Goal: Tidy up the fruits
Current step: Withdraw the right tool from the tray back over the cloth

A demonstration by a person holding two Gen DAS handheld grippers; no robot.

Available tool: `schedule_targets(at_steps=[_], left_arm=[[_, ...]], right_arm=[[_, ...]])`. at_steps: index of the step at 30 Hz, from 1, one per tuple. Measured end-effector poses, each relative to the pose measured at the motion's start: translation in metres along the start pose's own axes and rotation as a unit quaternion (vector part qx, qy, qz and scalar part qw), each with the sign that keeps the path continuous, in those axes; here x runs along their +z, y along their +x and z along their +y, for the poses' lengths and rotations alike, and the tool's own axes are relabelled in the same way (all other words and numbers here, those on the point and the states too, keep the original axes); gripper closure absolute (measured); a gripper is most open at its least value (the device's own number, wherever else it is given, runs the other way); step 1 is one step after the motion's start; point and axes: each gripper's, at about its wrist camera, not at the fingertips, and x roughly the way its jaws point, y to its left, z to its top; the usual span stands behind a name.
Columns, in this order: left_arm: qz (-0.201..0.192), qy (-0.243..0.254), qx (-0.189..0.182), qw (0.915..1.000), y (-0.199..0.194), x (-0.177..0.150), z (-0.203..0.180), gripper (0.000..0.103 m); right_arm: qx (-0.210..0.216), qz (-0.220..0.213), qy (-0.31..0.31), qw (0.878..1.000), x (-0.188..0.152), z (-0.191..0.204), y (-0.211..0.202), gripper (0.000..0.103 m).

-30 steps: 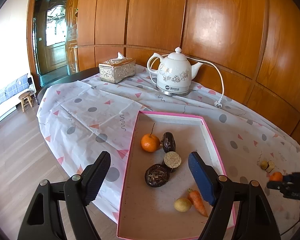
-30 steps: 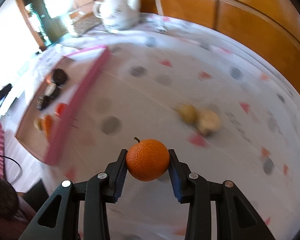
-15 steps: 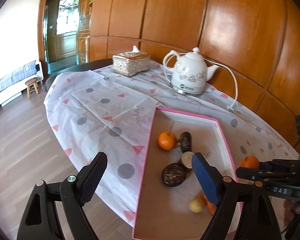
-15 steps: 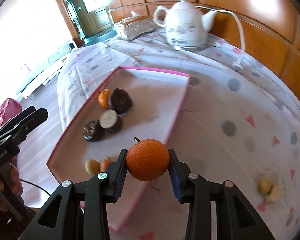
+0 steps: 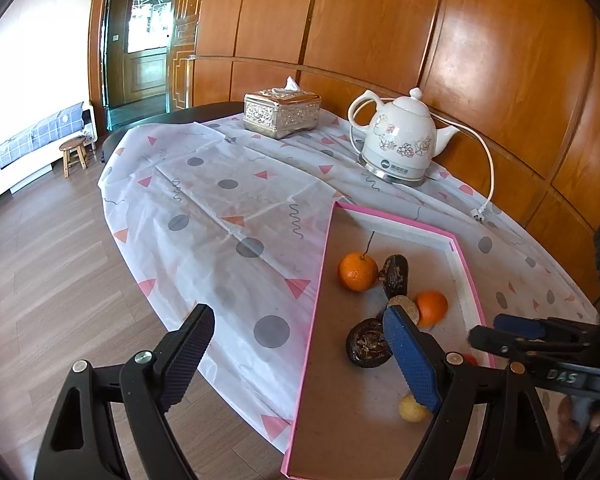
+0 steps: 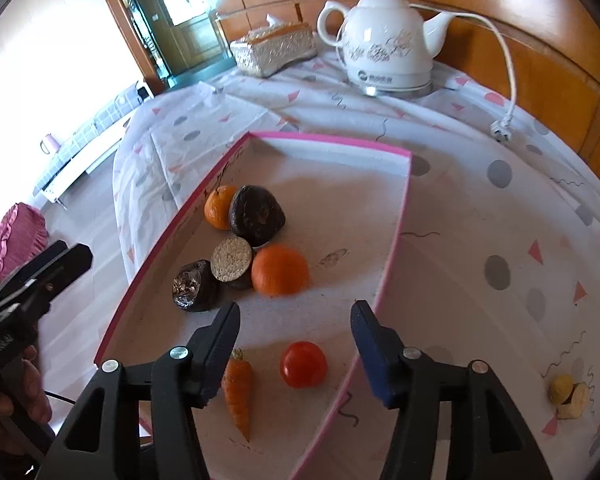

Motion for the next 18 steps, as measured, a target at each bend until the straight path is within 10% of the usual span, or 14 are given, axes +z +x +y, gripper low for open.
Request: schedule_targets(at_steps=[18], left_arm=[[-0.011,0.045,-0.018,0.9988,-0.012,-0.006,-0.028,0.016]], right_arm=[[-0.077,-0.010,0.012,0.997,-0.060,-0.055,-0.061,0.045]])
